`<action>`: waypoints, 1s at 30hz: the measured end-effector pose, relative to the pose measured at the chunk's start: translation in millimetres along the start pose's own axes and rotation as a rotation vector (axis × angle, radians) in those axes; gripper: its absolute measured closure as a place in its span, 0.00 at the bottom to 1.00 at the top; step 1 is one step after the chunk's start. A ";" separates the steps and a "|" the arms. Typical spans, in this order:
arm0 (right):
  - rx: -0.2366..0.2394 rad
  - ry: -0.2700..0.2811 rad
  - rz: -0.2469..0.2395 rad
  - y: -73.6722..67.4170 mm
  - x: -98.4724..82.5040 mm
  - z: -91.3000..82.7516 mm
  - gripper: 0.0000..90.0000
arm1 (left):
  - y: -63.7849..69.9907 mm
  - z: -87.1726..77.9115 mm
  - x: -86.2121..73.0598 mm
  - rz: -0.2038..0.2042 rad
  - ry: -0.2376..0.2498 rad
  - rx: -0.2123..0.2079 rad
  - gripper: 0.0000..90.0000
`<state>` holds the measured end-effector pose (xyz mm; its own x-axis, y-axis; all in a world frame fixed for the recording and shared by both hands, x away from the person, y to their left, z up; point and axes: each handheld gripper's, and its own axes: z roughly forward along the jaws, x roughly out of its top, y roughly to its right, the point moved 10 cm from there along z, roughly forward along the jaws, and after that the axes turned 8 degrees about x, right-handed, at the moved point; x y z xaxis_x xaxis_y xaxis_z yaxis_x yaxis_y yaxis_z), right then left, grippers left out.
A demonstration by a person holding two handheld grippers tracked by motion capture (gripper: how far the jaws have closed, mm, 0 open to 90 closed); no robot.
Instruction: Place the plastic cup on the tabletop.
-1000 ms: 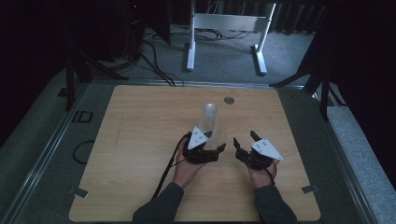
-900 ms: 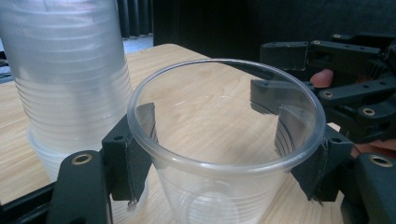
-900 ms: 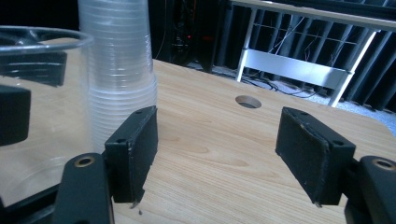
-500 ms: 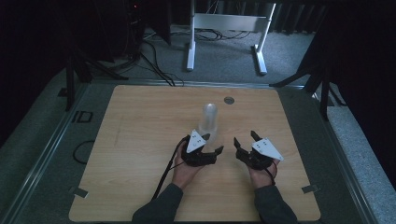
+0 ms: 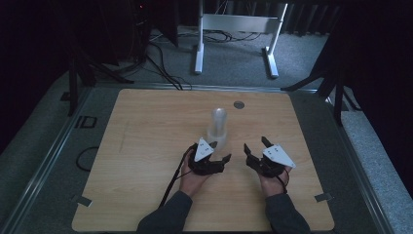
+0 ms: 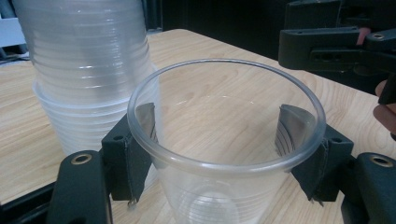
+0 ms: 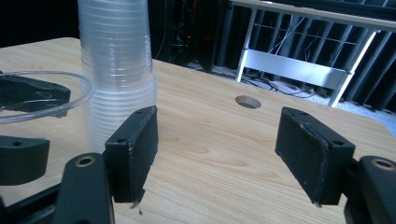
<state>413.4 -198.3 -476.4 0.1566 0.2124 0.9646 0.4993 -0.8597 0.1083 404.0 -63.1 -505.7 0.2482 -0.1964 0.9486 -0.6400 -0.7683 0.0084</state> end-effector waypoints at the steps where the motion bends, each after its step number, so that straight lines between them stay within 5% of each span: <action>1: 0.001 0.001 -0.001 -0.1 0.1 0.0 0.33 | -0.5 0.4 -0.5 0.000 -0.001 0.003 0.33; 30: 0.000 0.003 0.000 0.2 0.3 -0.3 0.33 | -2.3 6.4 -16.5 -0.007 -0.030 0.022 0.31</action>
<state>413.3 -198.6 -476.0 0.1537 0.2111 0.9653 0.4990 -0.8598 0.1085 406.0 -62.0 -523.4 0.2744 -0.2090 0.9386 -0.6222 -0.7828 0.0076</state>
